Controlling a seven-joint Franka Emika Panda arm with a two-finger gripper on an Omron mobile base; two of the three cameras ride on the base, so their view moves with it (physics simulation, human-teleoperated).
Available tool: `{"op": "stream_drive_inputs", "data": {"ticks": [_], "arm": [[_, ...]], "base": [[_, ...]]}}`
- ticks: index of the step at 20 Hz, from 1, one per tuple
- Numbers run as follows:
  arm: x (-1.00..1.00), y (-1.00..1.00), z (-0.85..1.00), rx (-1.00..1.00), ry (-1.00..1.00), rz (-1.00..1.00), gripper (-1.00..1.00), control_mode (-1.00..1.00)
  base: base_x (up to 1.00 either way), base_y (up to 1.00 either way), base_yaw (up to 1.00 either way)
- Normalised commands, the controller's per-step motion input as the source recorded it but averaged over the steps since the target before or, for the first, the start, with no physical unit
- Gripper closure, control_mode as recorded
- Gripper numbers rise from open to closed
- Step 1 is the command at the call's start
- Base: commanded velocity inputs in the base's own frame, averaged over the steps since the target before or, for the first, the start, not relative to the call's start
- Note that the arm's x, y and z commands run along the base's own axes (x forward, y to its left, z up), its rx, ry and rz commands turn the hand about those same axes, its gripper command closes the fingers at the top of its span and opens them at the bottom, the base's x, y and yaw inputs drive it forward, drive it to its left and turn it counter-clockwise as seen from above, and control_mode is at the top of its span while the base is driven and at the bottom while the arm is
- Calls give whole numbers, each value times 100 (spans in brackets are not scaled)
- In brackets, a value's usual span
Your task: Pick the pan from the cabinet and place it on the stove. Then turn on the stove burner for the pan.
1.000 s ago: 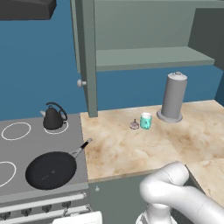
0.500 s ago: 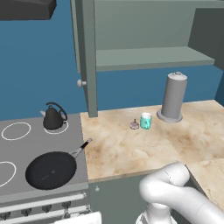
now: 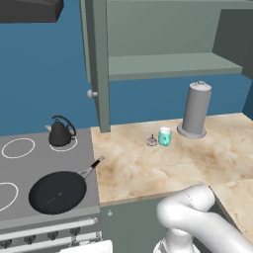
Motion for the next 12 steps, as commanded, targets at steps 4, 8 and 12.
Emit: {"op": "stream_drive_inputs", "data": {"ticks": [4, 8, 12], "arm": [[24, 0, -21, 7, -1, 0, -100, -100], [25, 2, -23, 7, -1, 0, -100, -100], [16, 5, -22, 5, 0, 0, -100, -100]], "base": [[0, 0, 0], [0, 0, 0], [0, 0, 0]]}}
